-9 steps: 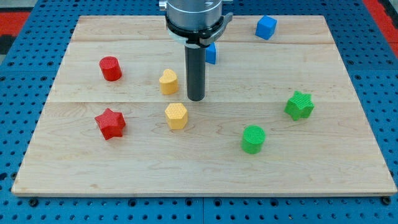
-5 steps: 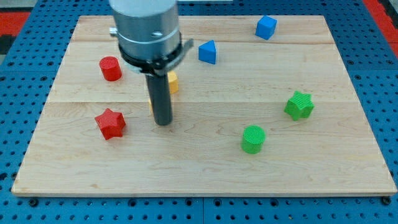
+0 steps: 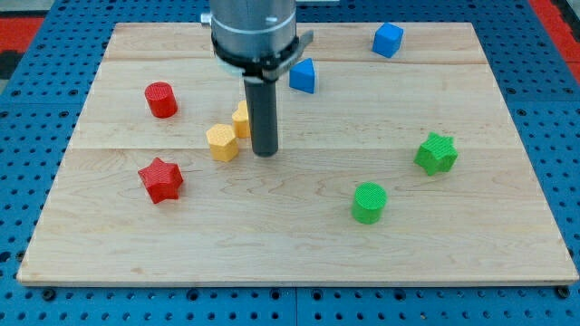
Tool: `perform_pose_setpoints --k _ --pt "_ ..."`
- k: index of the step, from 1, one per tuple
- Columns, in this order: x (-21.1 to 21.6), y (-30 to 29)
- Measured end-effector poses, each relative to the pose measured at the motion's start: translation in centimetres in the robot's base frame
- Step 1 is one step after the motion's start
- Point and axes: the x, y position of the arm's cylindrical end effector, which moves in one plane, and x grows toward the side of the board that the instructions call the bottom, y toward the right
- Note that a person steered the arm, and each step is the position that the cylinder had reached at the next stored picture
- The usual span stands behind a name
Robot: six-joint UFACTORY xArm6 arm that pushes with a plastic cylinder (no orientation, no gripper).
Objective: Drag the yellow hexagon to the top right of red star
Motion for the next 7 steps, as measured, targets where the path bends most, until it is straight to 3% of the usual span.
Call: perform_pose_setpoints --k 2,3,4,5,6,7 --pt "0.1 -6.1" --pt "0.8 -2.3" --pt "1.6 7.9" --pt "-1.5 10.8" --pt "-1.8 18.8" --pt "2.2 23.8"
